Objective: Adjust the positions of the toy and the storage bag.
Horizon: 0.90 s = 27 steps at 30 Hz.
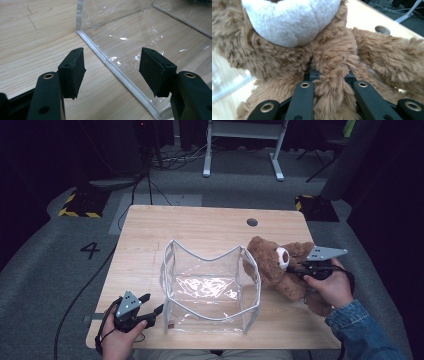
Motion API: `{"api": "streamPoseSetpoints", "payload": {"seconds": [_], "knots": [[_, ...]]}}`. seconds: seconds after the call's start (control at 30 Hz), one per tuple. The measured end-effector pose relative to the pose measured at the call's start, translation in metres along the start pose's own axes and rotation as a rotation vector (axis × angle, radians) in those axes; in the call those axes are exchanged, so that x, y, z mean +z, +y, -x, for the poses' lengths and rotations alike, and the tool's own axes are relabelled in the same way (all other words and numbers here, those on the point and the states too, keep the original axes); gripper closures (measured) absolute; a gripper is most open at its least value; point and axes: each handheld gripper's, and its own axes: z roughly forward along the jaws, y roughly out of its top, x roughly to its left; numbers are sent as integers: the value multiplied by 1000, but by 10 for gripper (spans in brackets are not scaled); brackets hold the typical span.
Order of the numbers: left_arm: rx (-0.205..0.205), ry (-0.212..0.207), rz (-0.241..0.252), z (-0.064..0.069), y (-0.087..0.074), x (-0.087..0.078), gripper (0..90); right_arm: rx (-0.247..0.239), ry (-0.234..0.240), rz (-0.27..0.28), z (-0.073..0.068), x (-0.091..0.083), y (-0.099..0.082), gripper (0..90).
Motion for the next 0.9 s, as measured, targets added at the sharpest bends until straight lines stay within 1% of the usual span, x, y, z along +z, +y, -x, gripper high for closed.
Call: {"api": "streamPoseSetpoints", "payload": {"seconds": [0.07,0.13,0.2,0.23,0.27,0.33,0.37,0.4,0.43,0.47,0.57,0.67,0.7,0.8,0.83,0.87,0.9], "knots": [[-3,0,6,0,0,1,373,43,6,36,4,-6,-1,783],[5,1,0,-2,0,2,373,87,18,81,6,-12,-2,783],[-1,-1,5,-2,0,3,373,118,28,117,7,-17,-3,783],[4,-6,1,-3,1,4,373,133,32,136,7,-19,-2,782],[8,-6,1,-3,1,4,373,155,41,168,7,-22,-2,782],[8,-9,2,-3,2,5,372,204,65,243,8,-29,1,781],[6,-6,4,-2,2,5,373,222,82,268,9,-33,2,780],[13,-10,3,-2,3,6,372,237,103,295,10,-37,4,778],[13,-9,3,-2,3,6,372,267,124,317,8,-40,7,776],[12,-13,4,-2,3,7,372,259,136,331,8,-43,10,775],[9,-22,2,-1,3,8,372,283,170,374,4,-49,18,773],[9,-24,0,-1,3,8,371,316,202,394,0,-53,25,773],[10,-24,0,-1,3,8,371,316,211,407,-1,-54,27,773],[12,-15,2,-1,2,8,370,329,248,436,-6,-59,33,773],[7,-17,4,0,2,8,370,348,270,443,-8,-62,36,773],[8,-15,5,0,1,8,370,337,271,447,-10,-64,38,773],[8,-23,3,1,1,7,370,341,289,454,-12,-65,41,772]]}}
